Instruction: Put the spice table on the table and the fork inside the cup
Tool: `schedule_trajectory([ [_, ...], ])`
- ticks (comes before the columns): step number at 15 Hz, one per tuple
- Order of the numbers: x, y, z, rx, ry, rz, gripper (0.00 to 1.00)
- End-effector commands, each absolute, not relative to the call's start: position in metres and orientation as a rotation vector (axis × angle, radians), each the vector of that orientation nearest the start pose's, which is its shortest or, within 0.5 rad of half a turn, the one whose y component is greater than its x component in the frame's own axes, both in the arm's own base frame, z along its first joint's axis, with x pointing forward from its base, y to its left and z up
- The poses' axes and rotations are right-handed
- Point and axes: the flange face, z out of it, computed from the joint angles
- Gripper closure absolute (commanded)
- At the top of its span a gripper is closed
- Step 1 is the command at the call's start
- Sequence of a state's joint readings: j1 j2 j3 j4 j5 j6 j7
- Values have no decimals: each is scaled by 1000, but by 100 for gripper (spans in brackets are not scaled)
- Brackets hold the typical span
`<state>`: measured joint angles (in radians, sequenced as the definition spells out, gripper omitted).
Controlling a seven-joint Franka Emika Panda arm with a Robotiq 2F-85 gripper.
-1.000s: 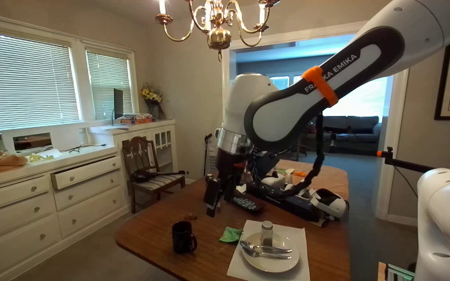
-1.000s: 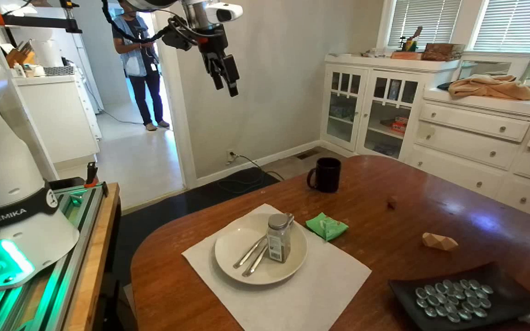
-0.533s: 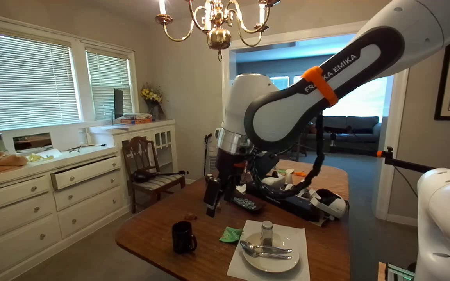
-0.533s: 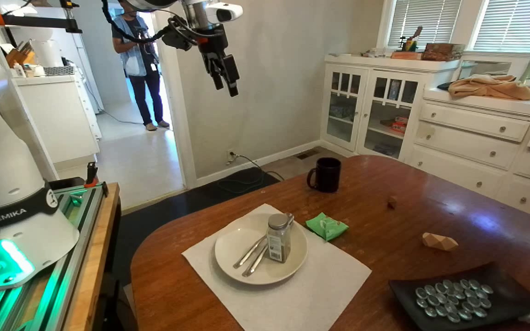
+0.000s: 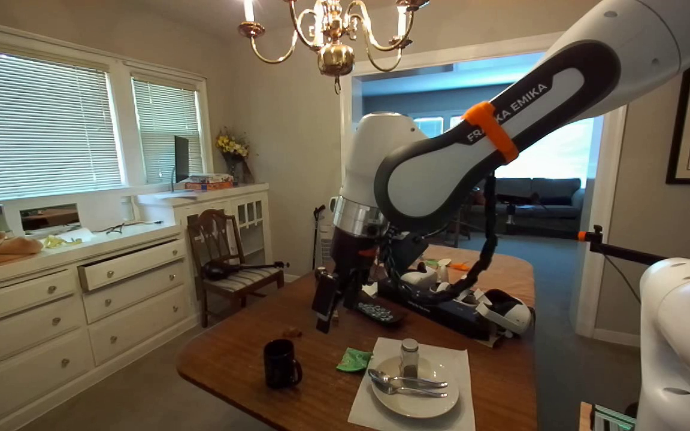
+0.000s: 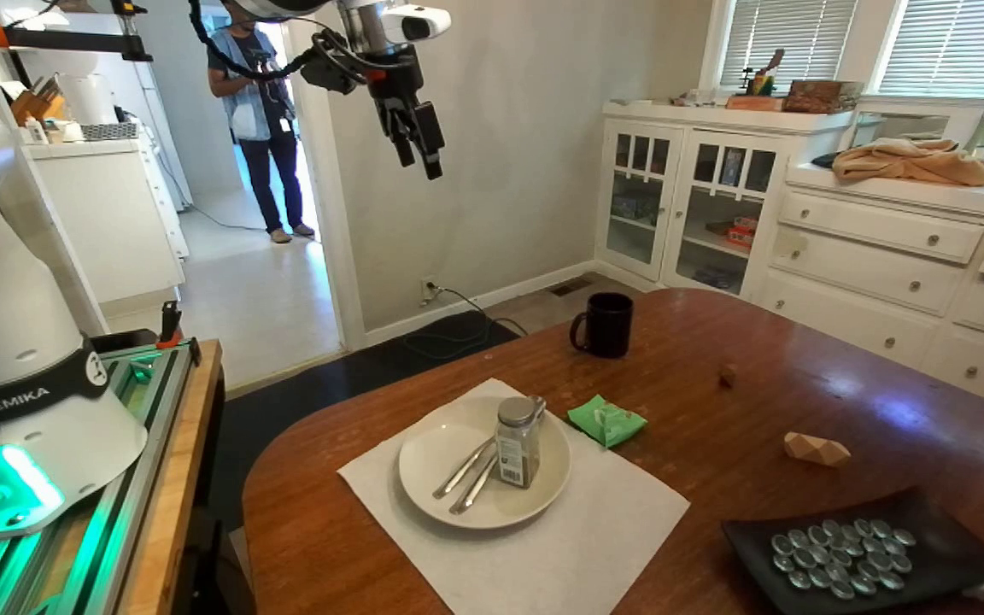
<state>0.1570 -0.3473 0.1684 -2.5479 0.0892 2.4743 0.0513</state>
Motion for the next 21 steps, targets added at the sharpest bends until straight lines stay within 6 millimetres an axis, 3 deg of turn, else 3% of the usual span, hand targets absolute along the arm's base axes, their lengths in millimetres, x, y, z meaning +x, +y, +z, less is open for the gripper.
schedule_trajectory([
  [1,420,142,418,-3041,-320,-406,0],
  [3,420,140,419,-3039,-331,-416,0],
  [7,429,107,425,-3024,-366,-482,0],
  [11,442,52,423,-2994,-431,-504,0],
  [14,442,3,420,-2972,-451,-405,0],
  [17,436,-31,413,-2968,-526,-274,0],
  [21,432,-80,409,-3091,-454,-142,0],
])
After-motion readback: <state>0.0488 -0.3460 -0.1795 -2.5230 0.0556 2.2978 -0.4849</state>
